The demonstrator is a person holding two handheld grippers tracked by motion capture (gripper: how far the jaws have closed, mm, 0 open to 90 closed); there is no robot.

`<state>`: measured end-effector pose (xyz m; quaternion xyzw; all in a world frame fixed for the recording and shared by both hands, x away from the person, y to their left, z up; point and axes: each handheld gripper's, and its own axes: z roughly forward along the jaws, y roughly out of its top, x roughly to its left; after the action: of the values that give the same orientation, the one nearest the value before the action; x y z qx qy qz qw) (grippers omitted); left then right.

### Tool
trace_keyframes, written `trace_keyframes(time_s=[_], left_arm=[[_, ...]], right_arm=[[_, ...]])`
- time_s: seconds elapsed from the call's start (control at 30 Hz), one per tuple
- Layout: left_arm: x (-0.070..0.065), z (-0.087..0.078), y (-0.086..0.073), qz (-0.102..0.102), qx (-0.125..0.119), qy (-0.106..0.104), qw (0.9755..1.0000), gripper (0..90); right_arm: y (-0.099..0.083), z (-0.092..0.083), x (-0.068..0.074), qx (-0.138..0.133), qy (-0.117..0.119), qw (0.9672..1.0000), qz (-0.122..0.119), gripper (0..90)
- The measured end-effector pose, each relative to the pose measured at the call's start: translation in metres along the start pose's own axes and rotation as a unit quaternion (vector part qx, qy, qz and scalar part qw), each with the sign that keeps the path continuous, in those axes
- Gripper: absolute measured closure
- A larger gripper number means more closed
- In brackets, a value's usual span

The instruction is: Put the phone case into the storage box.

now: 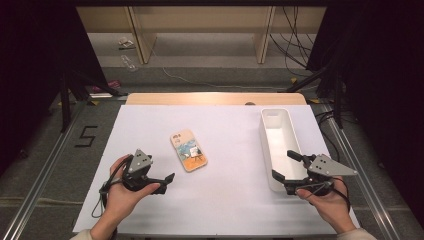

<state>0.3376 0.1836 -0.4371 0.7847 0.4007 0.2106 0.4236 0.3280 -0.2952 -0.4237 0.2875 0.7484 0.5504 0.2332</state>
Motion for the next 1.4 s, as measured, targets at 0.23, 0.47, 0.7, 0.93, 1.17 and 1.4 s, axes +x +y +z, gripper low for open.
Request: trace_keyframes(time_s=[0.23,0.47,0.7,0.93,1.17,1.4], left_arm=[[-0.001,0.0,0.001,0.004,-0.001,-0.004,1.0,5.9],[-0.007,0.008,0.013,0.006,-0.008,-0.002,1.0,72.6],[-0.024,0.051,0.034,0.02,0.073,-0.032,0.9966,89.9],[-0.031,0.1,0.054,0.043,0.134,-0.037,0.9894,89.9],[-0.044,0.135,0.064,0.061,0.141,-0.032,0.9876,89.9],[-0.053,0.157,0.066,0.069,0.142,-0.032,0.9869,90.0]], right_arm=[[0.0,-0.001,0.001,0.0,-0.006,1.0,-0.001,16.1],[0.001,0.001,0.002,-0.002,-0.008,1.0,-0.004,16.1],[0.001,0.006,0.006,0.003,-0.003,1.0,-0.007,16.1],[0.001,0.005,0.005,0.002,-0.003,1.0,-0.007,16.1],[0.001,0.005,0.005,0.0,-0.005,1.0,-0.005,16.1],[0.001,0.005,0.005,0.0,-0.005,1.0,-0.005,16.1]])
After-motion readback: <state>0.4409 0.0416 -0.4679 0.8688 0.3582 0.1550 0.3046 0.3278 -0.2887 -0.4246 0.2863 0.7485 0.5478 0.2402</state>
